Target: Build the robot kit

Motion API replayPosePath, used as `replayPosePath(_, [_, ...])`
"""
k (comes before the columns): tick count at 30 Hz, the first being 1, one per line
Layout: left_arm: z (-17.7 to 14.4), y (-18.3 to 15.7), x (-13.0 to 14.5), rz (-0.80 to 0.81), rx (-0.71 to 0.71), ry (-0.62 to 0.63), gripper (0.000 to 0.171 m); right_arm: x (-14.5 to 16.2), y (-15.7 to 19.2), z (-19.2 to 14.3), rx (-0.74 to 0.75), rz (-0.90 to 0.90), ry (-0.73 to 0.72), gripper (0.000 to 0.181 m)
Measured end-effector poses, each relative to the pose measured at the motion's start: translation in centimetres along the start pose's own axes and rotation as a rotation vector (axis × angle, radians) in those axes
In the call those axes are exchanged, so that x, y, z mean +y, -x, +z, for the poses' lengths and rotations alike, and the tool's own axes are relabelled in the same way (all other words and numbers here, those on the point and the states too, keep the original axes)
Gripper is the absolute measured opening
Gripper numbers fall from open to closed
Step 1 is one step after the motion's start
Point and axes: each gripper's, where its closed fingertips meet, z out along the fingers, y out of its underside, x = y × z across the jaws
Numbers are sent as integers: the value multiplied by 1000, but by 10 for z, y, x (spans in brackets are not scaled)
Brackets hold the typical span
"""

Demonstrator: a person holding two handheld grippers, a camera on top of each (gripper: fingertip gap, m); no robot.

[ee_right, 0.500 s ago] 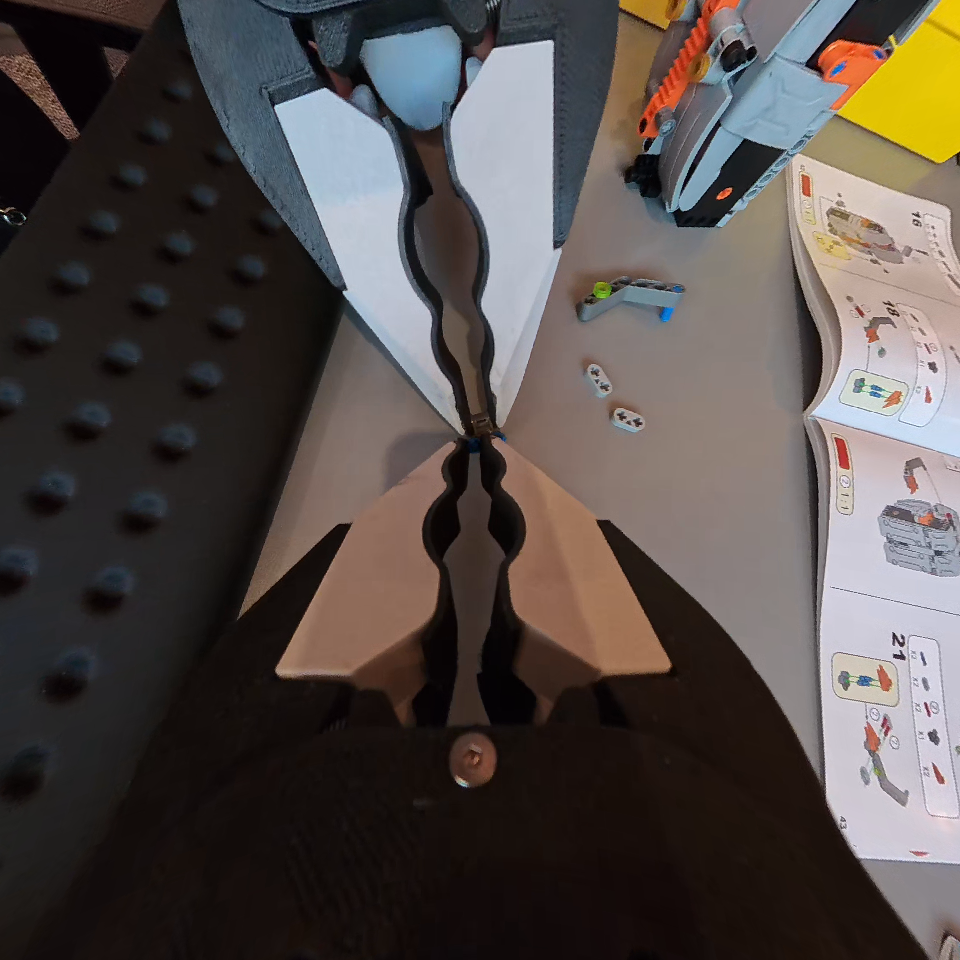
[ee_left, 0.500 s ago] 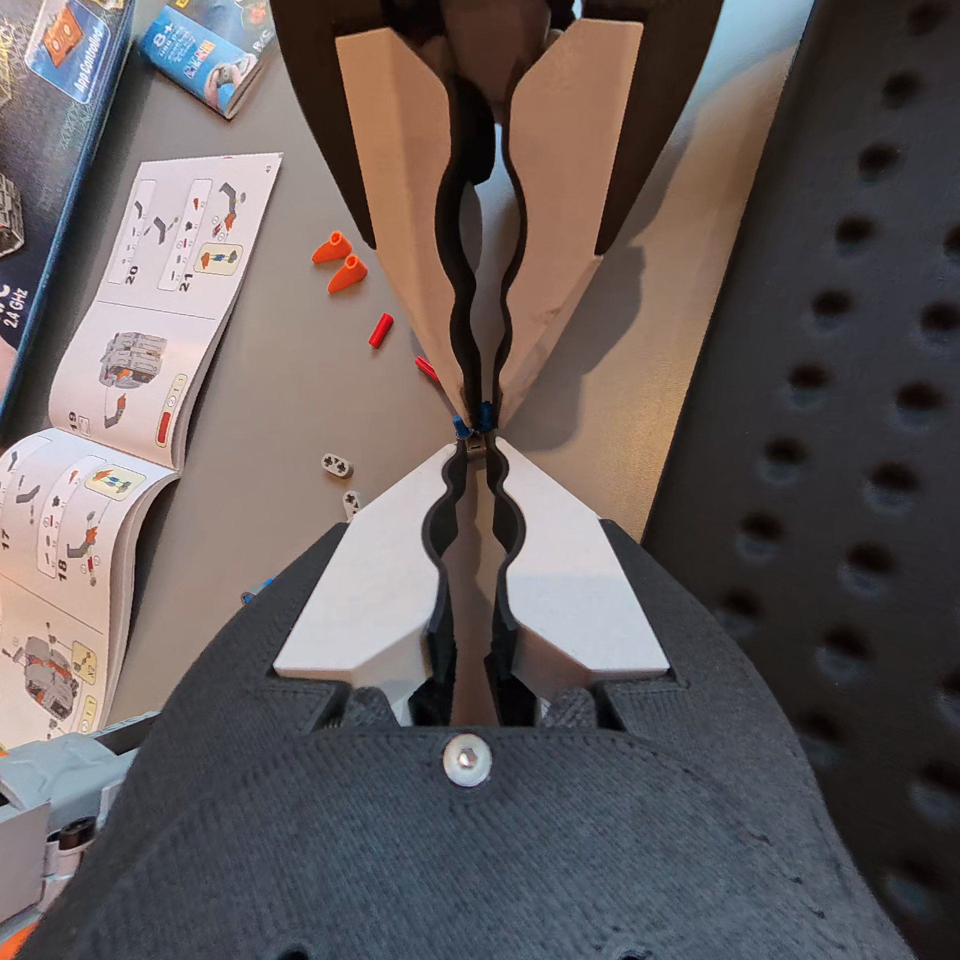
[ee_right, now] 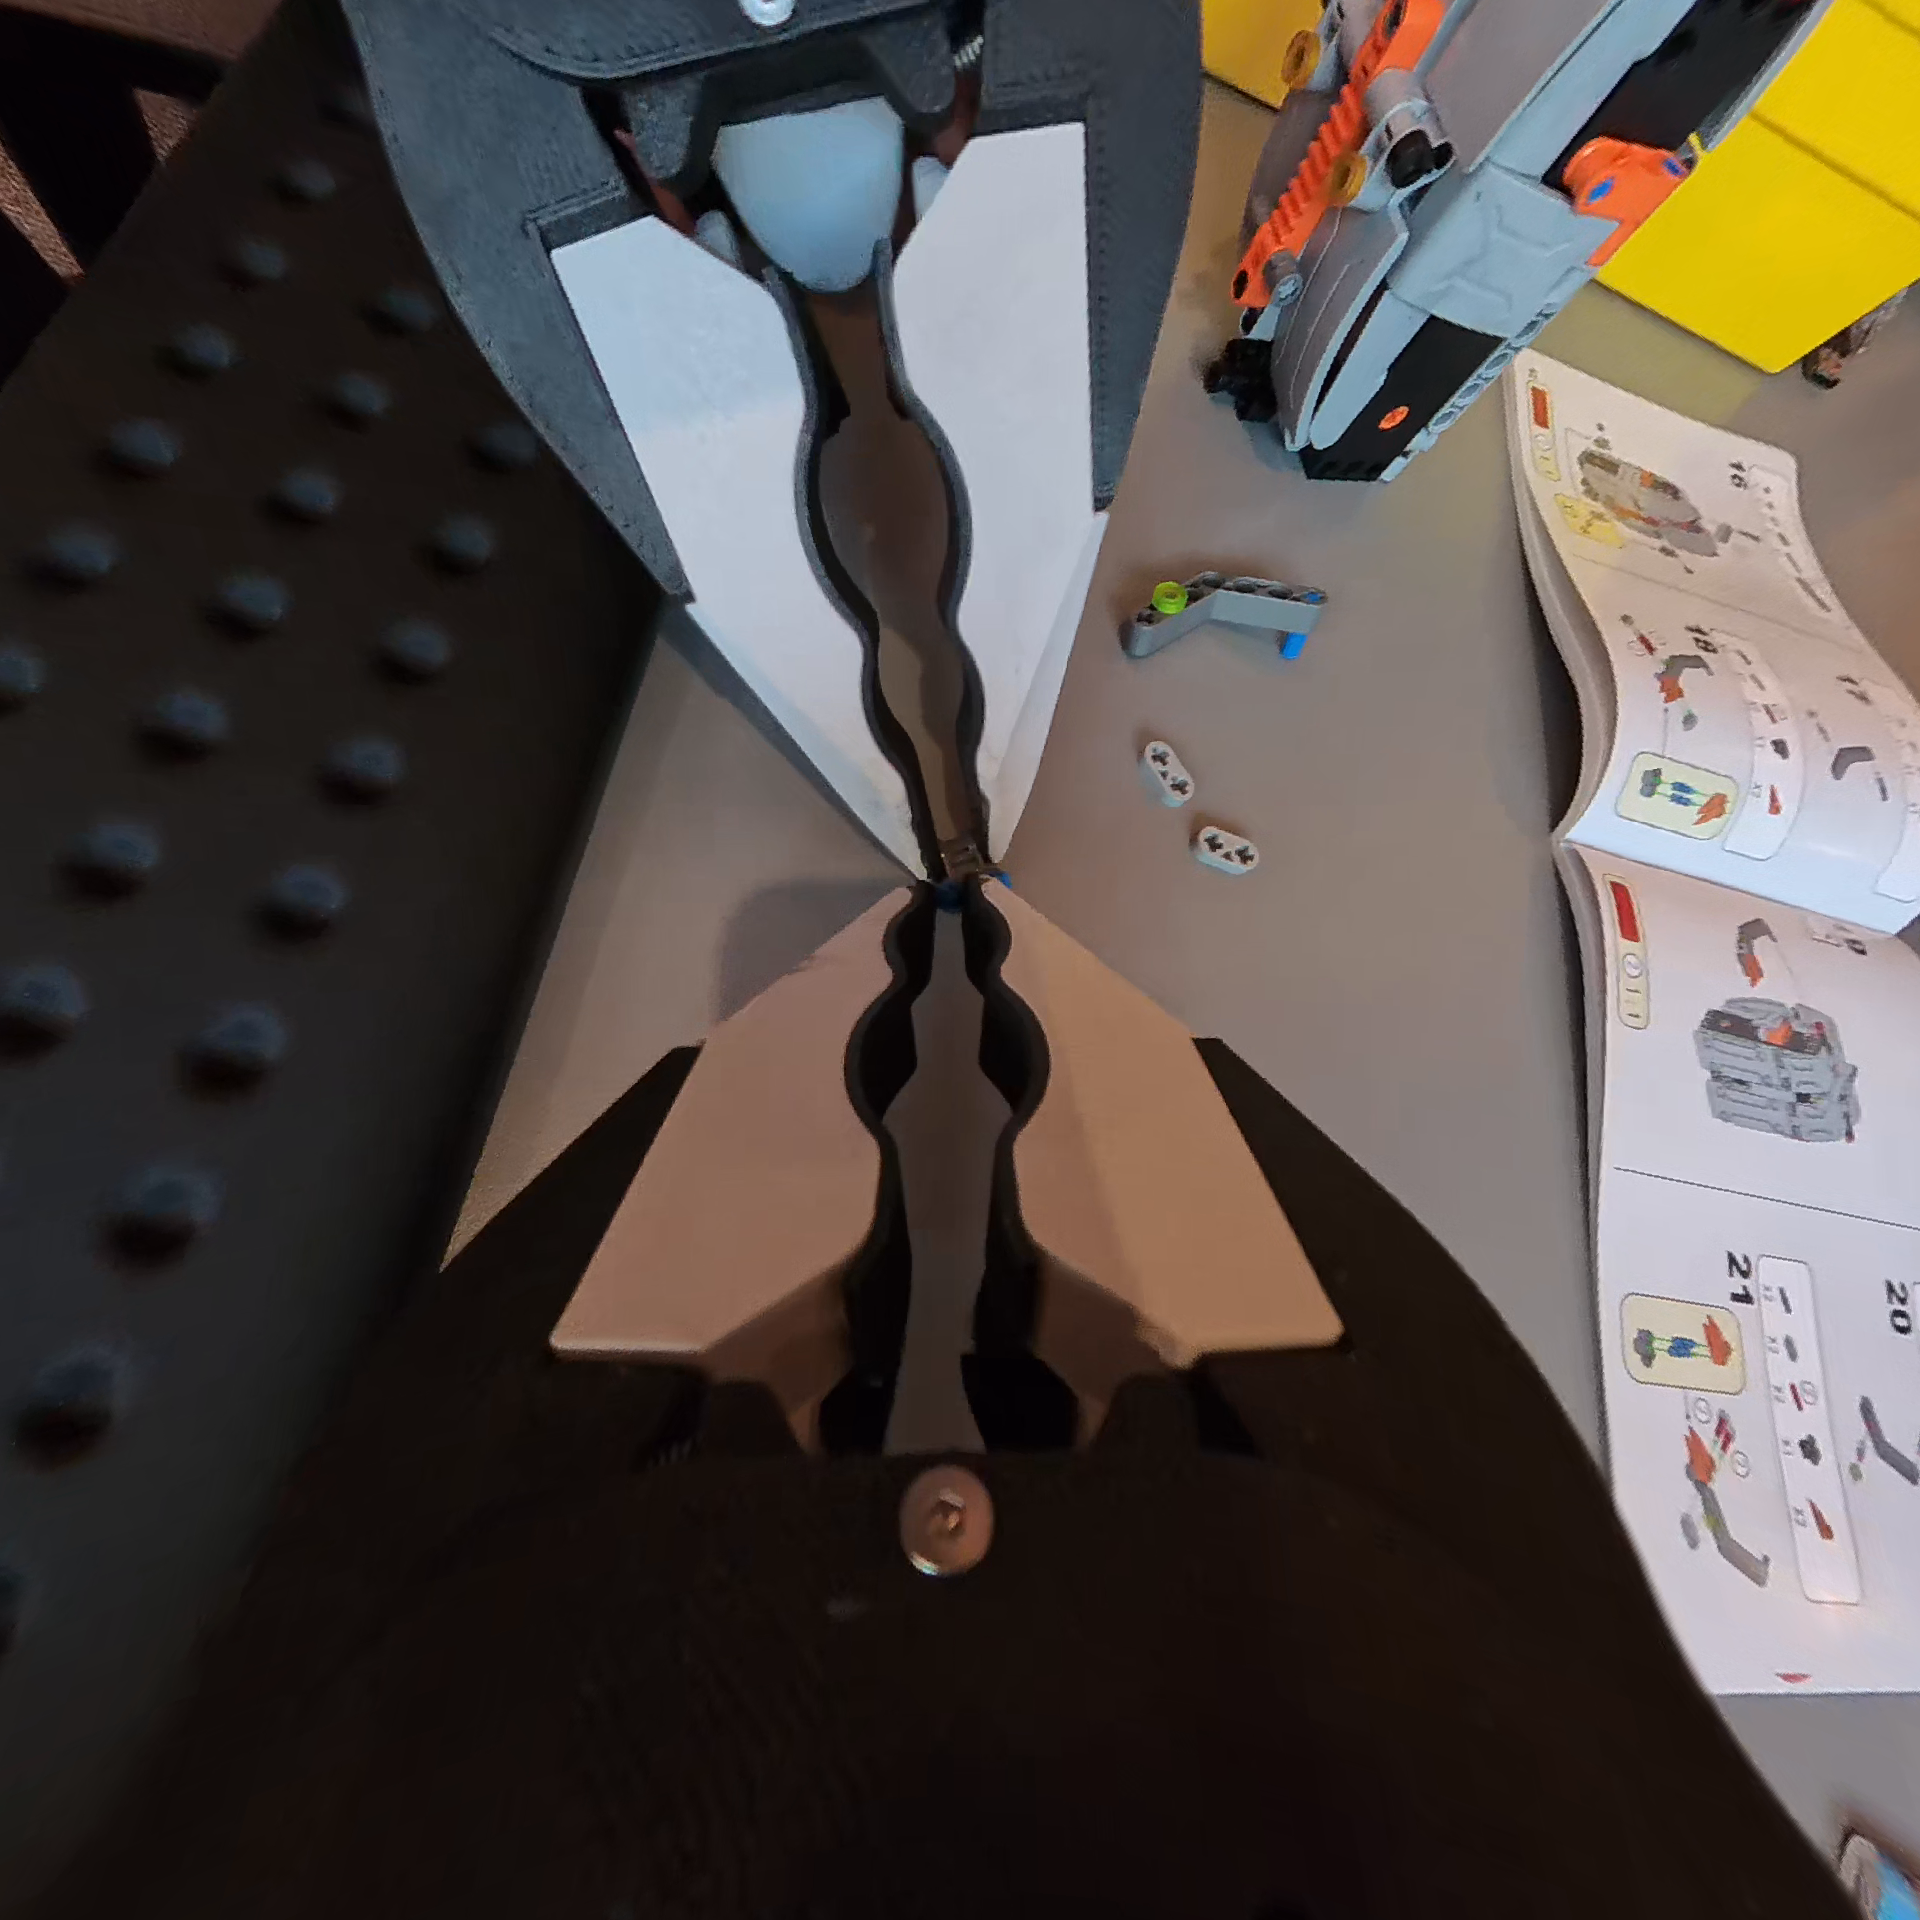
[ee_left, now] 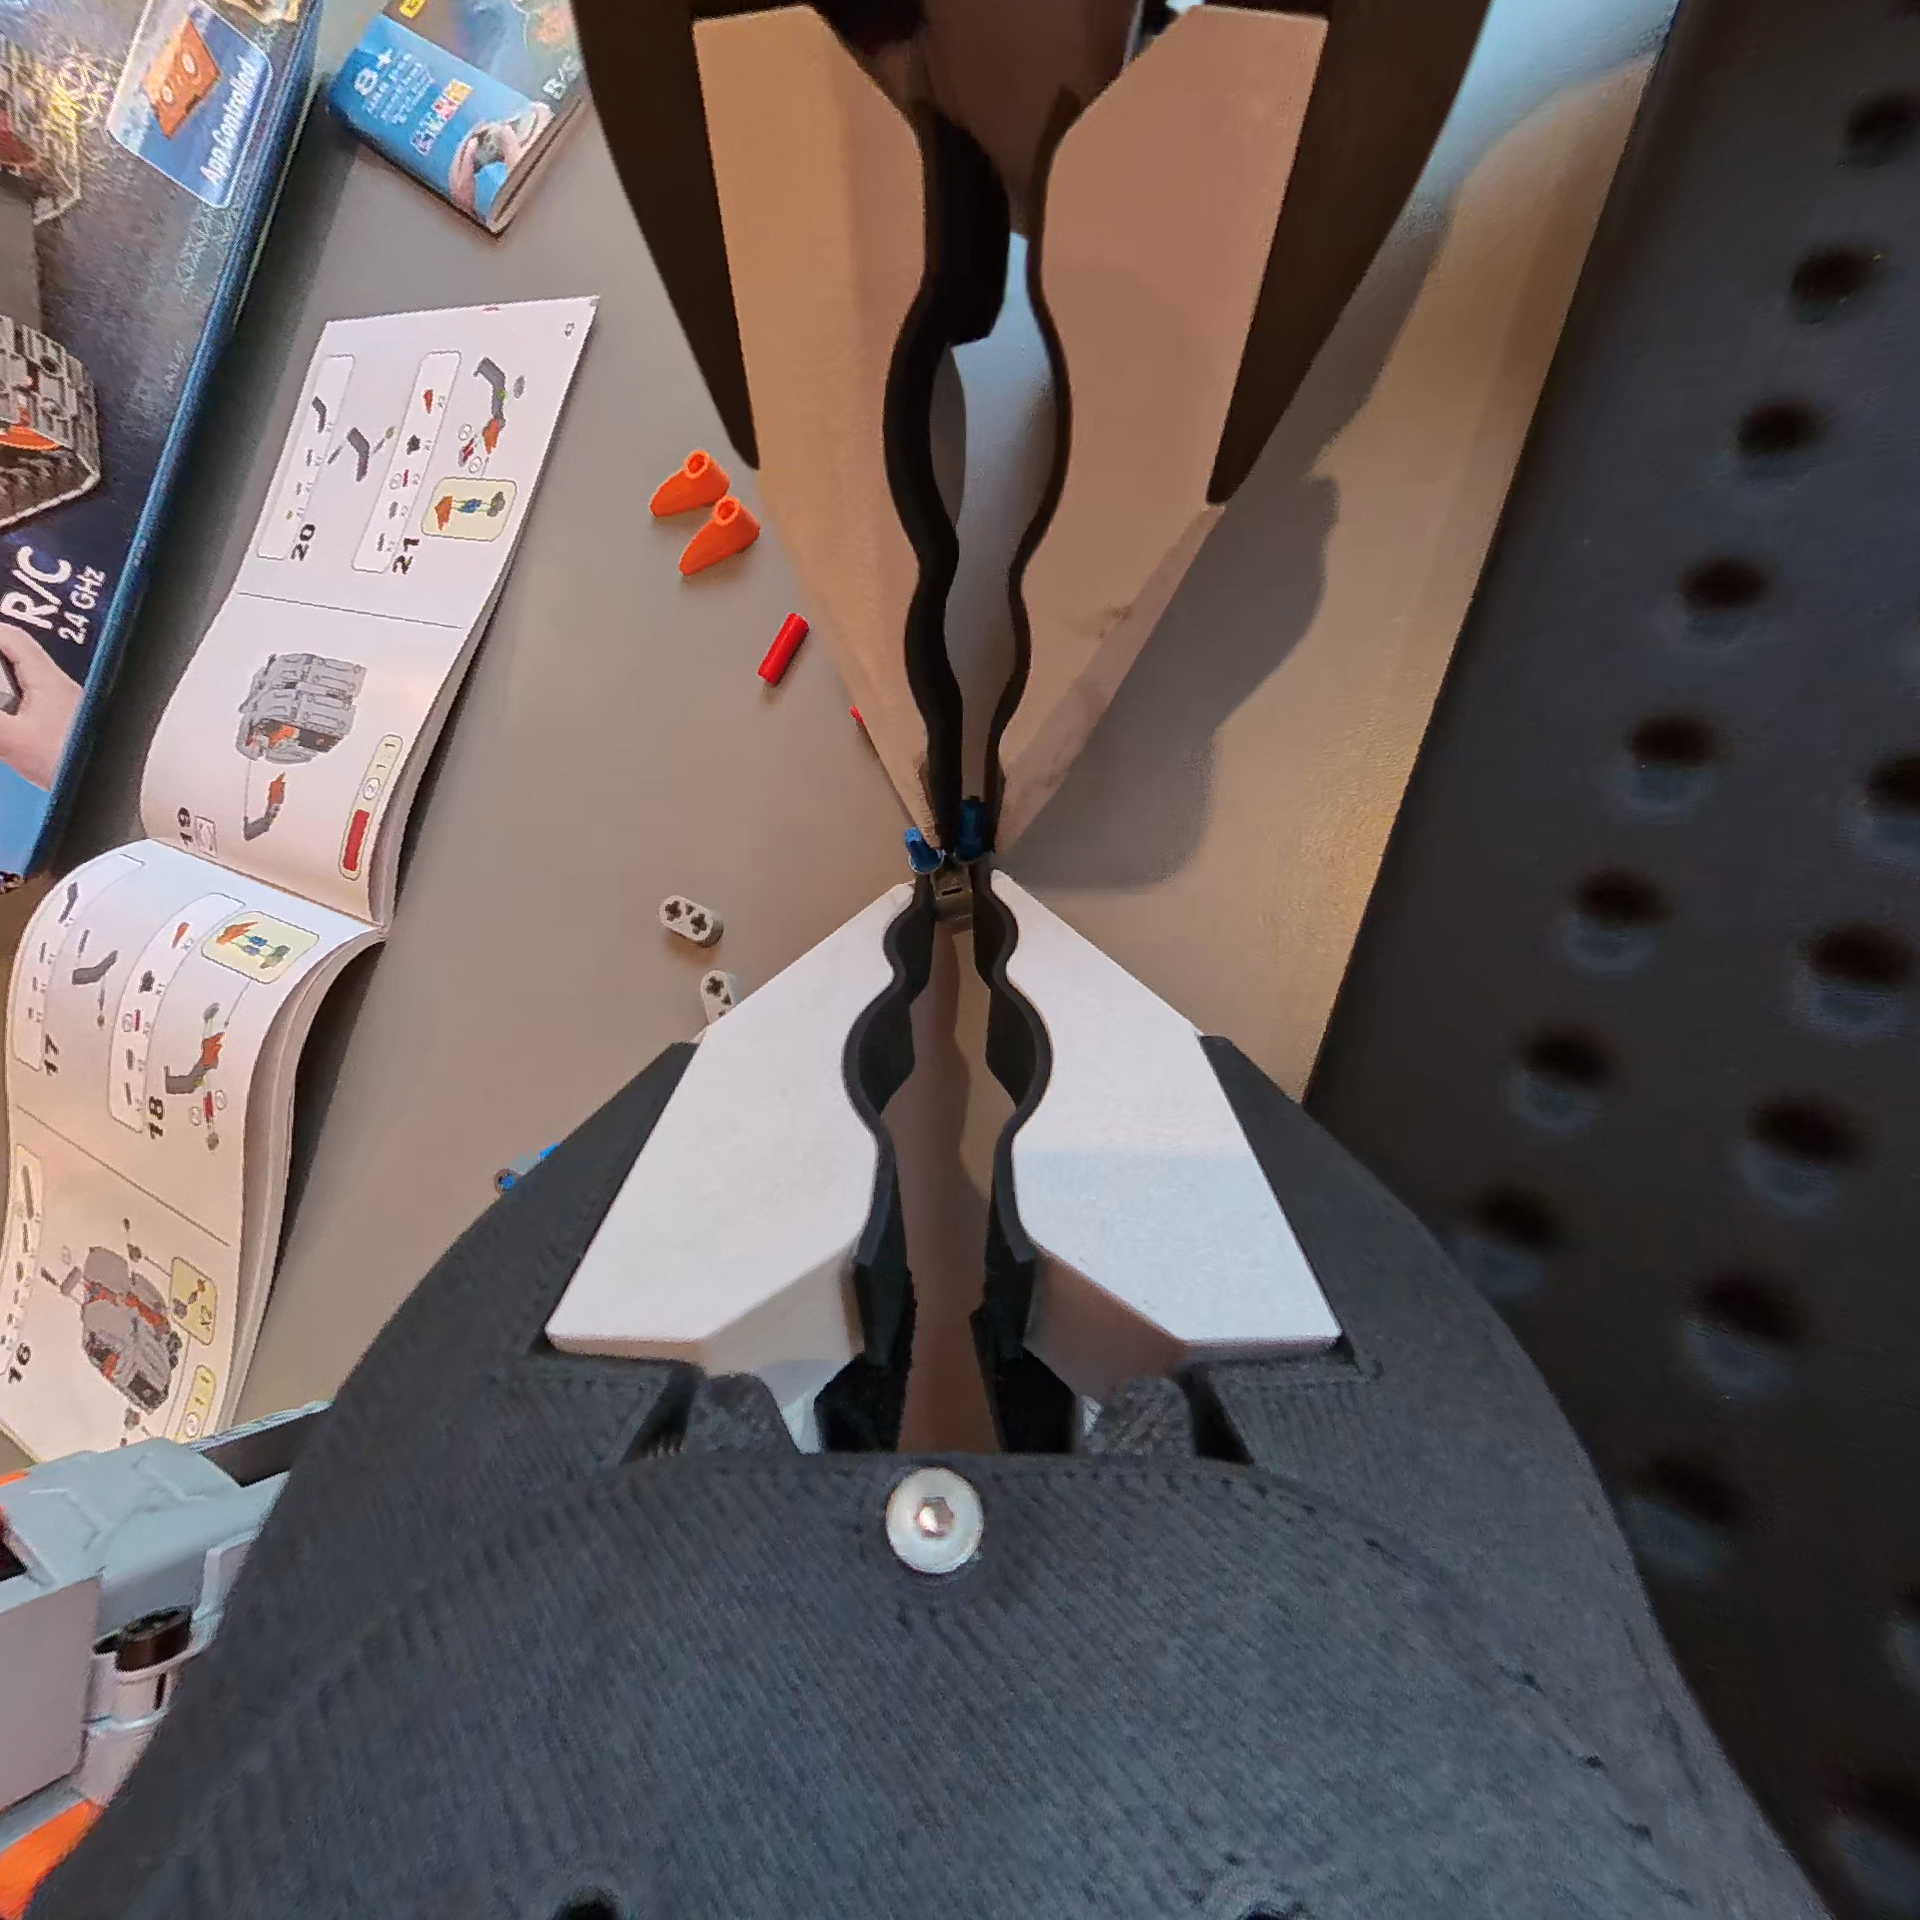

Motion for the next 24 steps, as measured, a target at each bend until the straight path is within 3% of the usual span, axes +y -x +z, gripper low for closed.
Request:
replayPosePath(17, [0,2,2,-57,18,-25,6,-2,-8,-8,45,-7,-18,5])
replayPosePath(24, [0,0,0,-9,52,-53,6,-6,1,-7,59,-163,-9,5])
